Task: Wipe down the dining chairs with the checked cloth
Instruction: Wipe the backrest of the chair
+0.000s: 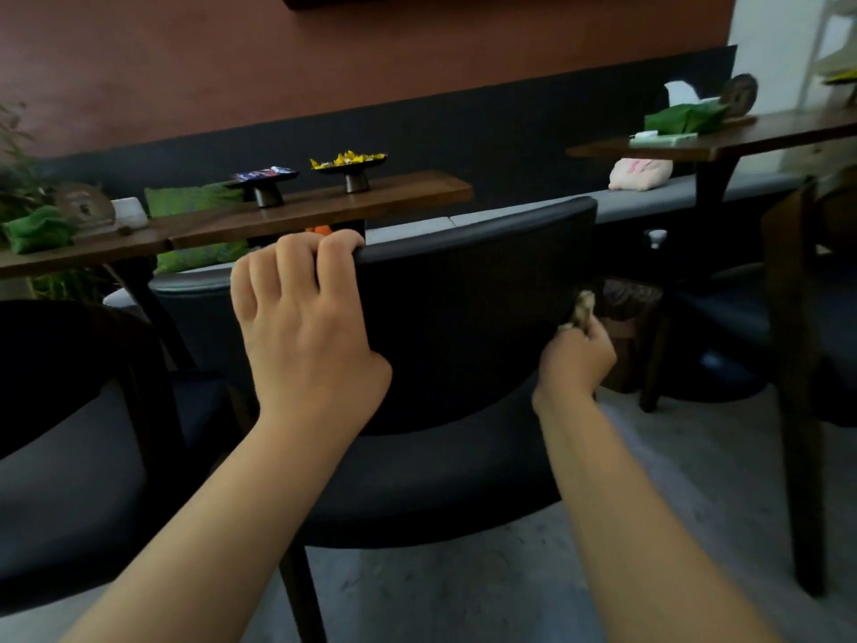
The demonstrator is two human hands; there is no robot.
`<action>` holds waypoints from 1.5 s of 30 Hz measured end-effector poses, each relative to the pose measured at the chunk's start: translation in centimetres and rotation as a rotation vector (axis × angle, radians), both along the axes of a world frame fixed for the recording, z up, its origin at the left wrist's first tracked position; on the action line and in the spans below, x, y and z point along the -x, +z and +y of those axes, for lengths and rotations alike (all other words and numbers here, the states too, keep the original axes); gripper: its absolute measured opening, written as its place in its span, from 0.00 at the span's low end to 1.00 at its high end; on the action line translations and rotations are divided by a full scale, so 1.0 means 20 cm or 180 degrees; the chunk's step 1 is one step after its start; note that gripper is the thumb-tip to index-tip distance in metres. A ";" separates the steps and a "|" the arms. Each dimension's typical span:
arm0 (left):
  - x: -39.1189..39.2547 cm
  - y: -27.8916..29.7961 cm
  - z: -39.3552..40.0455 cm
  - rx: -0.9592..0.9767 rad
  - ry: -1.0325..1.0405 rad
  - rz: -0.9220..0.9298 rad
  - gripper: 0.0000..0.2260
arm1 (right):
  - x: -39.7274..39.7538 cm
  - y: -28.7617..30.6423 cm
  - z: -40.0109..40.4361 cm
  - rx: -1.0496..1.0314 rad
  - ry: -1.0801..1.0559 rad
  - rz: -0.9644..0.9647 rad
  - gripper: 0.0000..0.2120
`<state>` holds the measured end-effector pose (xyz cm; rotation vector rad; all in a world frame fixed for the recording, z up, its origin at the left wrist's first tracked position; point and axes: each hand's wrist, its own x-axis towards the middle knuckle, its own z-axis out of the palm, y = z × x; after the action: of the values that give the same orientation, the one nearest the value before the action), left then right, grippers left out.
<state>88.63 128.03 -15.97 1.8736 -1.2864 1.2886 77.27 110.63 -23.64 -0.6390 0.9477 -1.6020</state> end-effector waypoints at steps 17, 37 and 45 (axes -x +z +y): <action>-0.02 0.00 0.02 0.0055 -0.0226 -0.0146 0.31 | 0.00 -0.18 0.00 0.1486 -0.0682 0.1661 0.25; -0.19 0.11 0.19 -0.1099 -0.0865 -0.0331 0.43 | 0.01 -0.20 0.95 0.1583 0.1193 0.1050 0.27; -0.29 0.04 0.22 -0.0753 -0.0663 0.0178 0.39 | -0.13 0.04 0.40 0.4790 -0.1147 0.2862 0.17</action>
<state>94.43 132.40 -15.22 1.8566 -1.6149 1.0063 79.86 118.68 -22.80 -2.4593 0.2201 -2.2356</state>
